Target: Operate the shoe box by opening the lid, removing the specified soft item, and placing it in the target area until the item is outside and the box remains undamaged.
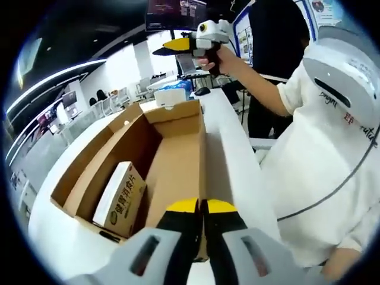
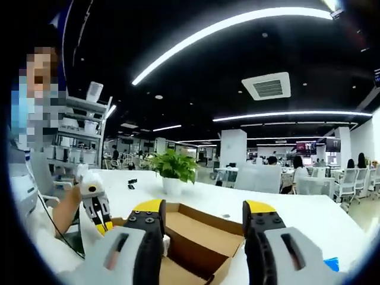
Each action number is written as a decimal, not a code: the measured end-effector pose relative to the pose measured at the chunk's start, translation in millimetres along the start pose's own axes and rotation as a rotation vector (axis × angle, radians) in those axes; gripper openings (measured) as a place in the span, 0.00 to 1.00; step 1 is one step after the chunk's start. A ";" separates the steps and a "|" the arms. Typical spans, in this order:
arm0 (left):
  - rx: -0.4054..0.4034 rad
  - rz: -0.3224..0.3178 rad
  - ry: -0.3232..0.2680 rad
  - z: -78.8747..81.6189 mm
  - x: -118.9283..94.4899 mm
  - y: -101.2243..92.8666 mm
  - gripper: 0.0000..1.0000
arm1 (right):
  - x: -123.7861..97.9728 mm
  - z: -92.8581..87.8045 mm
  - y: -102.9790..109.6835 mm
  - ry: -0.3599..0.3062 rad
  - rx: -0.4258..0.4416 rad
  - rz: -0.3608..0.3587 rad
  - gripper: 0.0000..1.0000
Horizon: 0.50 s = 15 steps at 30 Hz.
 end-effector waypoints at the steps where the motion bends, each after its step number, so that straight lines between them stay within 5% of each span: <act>1: 0.007 -0.001 -0.001 0.0 0.0 0.0 0.02 | 2.4 1.3 1.1 0.055 -0.035 0.026 0.54; 8: 0.040 -0.031 -0.002 0.1 0.5 -0.6 0.02 | 16.5 11.4 11.3 0.287 -0.234 0.062 0.43; 13: 0.017 -0.035 -0.001 -0.1 1.2 -0.1 0.01 | 39.2 -7.0 27.2 0.272 -0.221 0.139 0.38; 15: 0.022 -0.029 -0.002 0.0 1.6 -0.9 0.01 | 44.9 -15.7 30.2 0.322 -0.199 0.185 0.40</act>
Point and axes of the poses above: the point that each gripper's makers call its tool centre point, and the gripper's own axes: x roughly forward along the fingers, y roughly to its left, z roughly out of its top, the point moved 5 cm from there along -x, roughly backward along the fingers, and after that the axes turned 10 degrees about z, right-handed, at the moved point
